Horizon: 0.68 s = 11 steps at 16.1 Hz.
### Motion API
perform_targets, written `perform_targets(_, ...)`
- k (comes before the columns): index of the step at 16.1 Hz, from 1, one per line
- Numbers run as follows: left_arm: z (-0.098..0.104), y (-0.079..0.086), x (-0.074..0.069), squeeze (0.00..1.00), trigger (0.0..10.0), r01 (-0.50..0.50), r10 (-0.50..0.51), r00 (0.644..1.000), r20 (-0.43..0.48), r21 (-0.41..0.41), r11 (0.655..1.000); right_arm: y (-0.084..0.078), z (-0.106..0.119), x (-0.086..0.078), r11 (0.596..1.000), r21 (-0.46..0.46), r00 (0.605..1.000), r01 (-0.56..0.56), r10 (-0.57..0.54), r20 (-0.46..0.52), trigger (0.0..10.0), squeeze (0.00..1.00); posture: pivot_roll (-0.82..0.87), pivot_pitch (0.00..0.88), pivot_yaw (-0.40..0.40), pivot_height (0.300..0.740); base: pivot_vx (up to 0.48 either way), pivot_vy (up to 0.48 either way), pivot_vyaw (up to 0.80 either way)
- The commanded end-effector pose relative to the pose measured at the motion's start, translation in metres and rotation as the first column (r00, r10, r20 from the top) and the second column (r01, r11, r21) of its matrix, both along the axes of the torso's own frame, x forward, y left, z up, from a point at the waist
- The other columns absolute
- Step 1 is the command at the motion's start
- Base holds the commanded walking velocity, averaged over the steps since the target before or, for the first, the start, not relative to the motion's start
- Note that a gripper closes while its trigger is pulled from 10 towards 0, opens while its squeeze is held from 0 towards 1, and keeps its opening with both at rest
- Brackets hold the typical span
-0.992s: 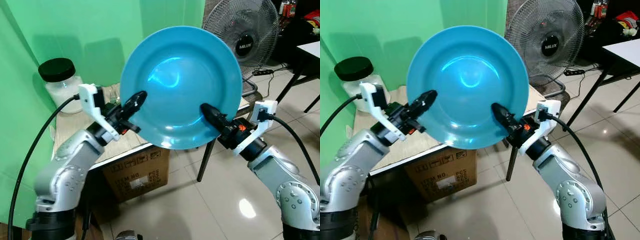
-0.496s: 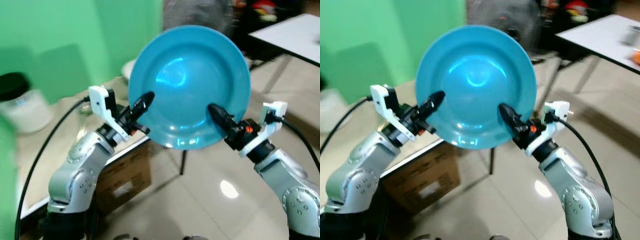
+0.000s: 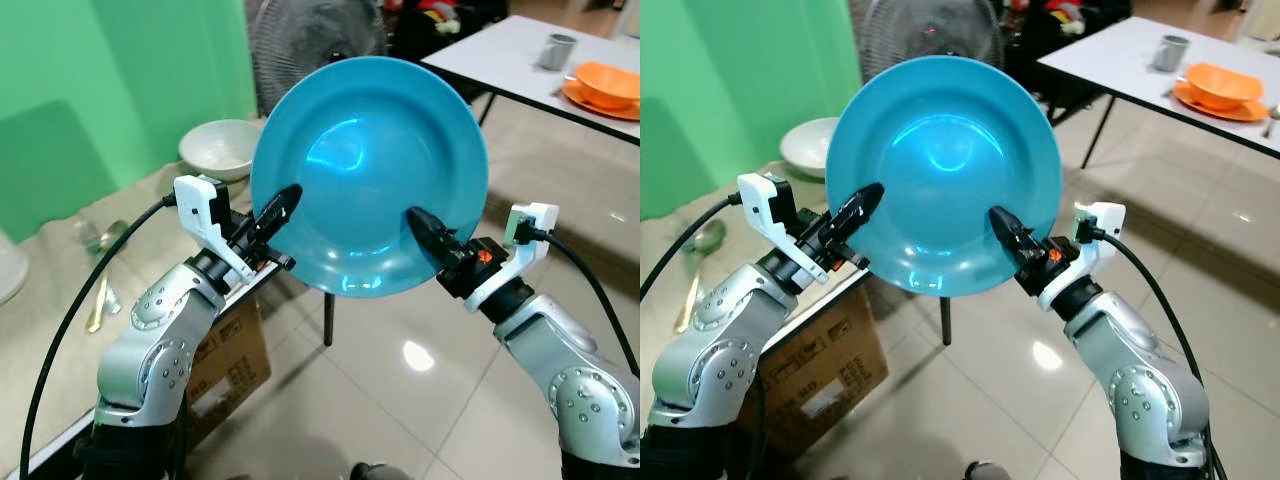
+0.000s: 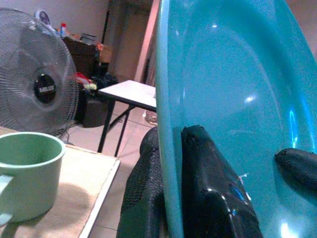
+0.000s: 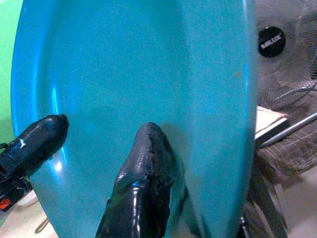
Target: Setting the table
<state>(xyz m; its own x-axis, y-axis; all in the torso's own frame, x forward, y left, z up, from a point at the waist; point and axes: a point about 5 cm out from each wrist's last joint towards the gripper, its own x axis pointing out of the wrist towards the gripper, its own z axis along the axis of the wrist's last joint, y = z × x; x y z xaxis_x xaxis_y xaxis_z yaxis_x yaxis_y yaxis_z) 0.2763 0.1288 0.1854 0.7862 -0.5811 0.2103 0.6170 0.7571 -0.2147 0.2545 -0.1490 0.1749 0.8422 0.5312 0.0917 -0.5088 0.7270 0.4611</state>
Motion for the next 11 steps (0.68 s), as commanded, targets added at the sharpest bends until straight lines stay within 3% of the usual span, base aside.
perform_targets(1, -0.0081, -0.0072, 0.0032, 0.00, 10.0, -0.065, 0.069, 0.997, -0.021, 0.160, 0.985, 0.0184, 0.0144, -0.0025, 0.998, -0.054, 0.998, -0.025, 0.028, 0.057, 10.0, 0.00, 0.01, 0.000, 0.020, 0.740, 0.000, 0.000, -0.80)
perform_targets(3, -0.0095, -0.0076, 0.0030, 0.00, 10.0, -0.062, 0.066, 0.998, -0.018, 0.168, 0.984, 0.0174, 0.0130, -0.0034, 0.998, -0.059, 0.998, -0.022, 0.026, 0.059, 10.0, 0.00, 0.01, 0.000, 0.021, 0.740, 0.000, 0.000, -0.80)
perform_targets(11, -0.0110, -0.0117, 0.0022, 0.00, 10.0, -0.027, 0.032, 0.999, -0.025, 0.169, 0.985, 0.0147, 0.0105, -0.0069, 0.997, -0.074, 0.998, -0.017, 0.021, 0.055, 10.0, 0.00, 0.00, 0.000, 0.029, 0.740, 0.298, 0.000, -0.80)
